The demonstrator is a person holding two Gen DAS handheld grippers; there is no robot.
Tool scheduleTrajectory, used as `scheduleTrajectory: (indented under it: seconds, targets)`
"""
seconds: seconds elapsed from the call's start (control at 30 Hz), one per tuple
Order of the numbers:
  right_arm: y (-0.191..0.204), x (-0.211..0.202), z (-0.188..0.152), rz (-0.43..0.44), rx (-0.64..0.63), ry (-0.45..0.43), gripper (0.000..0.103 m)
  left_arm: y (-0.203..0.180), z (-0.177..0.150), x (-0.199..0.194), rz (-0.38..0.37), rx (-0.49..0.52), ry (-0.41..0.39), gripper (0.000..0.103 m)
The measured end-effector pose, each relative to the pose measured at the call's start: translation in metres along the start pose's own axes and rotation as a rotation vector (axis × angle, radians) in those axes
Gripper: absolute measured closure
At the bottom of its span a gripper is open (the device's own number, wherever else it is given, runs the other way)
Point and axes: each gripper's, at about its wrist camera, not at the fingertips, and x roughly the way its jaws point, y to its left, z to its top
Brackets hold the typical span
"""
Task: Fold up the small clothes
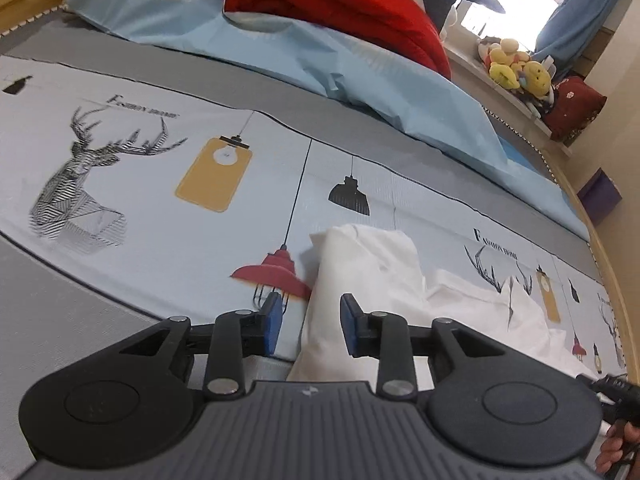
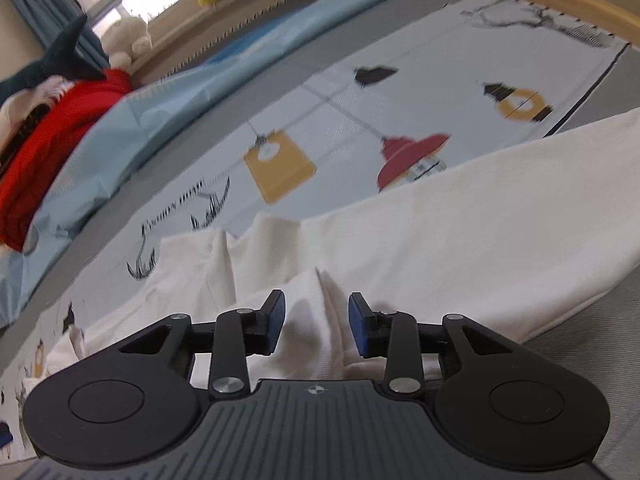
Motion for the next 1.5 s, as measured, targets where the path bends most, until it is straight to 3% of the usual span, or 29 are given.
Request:
scheduleTrajectory:
  seconds: [0.03, 0.23, 0.4, 0.43, 0.5, 0.53, 0.7, 0.73, 0.8, 0.83, 0.9, 1.03, 1.1, 1.2, 1.37, 1.5]
  targets:
    - [0.002, 0.004, 0.000, -0.006, -0.008, 0.011, 0.066, 0.000, 0.003, 0.005, -0.019, -0.007, -0.006, 0.064]
    - [0.011, 0.014, 0.004, -0.006, -0.054, 0.035, 0.066, -0.009, 0.014, 0.045, -0.071, 0.002, 0.005, 0.054]
    - [0.015, 0.021, 0.004, -0.006, -0.084, 0.044, 0.070, -0.013, 0.014, 0.073, -0.061, 0.005, 0.030, 0.054]
    - [0.017, 0.022, 0.005, -0.004, -0.091, 0.042, 0.073, -0.013, 0.013, 0.075, -0.060, 0.009, 0.030, 0.056]
    - [0.019, 0.021, 0.002, 0.013, -0.107, 0.033, 0.096, -0.014, 0.014, 0.078, -0.058, 0.040, 0.027, 0.085]
    - [0.021, 0.019, 0.001, 0.026, -0.119, 0.019, 0.099, -0.015, 0.017, 0.079, -0.057, 0.069, 0.029, 0.099]
    - [0.051, -0.023, 0.003, 0.184, -0.226, -0.229, 0.101, -0.002, 0.036, 0.052, 0.022, 0.104, -0.121, 0.099]
    - [0.056, -0.025, 0.003, 0.160, -0.250, -0.251, 0.101, 0.001, 0.038, 0.049, 0.029, 0.097, -0.128, 0.097]
    - [0.060, -0.019, 0.002, 0.021, -0.274, -0.250, 0.099, 0.000, 0.039, 0.042, 0.049, 0.111, -0.145, 0.089]
    - [0.058, -0.014, 0.002, -0.041, -0.265, -0.229, 0.098, -0.002, 0.040, 0.038, 0.063, 0.132, -0.148, 0.076]
    - [0.049, -0.005, 0.006, -0.099, -0.228, -0.169, 0.095, -0.008, 0.038, 0.027, 0.067, 0.173, -0.160, 0.071]
    - [0.045, -0.011, 0.011, -0.102, -0.202, -0.184, 0.085, -0.023, 0.028, 0.016, -0.057, 0.260, -0.070, 0.071]
    - [0.048, -0.015, 0.013, -0.084, -0.202, -0.192, 0.074, -0.033, 0.017, 0.016, -0.082, 0.339, -0.008, 0.071]
    - [0.039, -0.012, 0.010, -0.042, -0.159, -0.136, 0.071, -0.037, -0.002, 0.021, -0.121, 0.434, 0.097, 0.071]
    - [0.035, 0.008, 0.000, -0.034, -0.126, 0.015, 0.070, -0.031, -0.033, 0.040, -0.122, 0.582, 0.267, 0.071]
    - [0.038, 0.020, -0.011, -0.054, -0.164, 0.073, 0.071, -0.024, -0.053, 0.053, -0.099, 0.647, 0.331, 0.069]
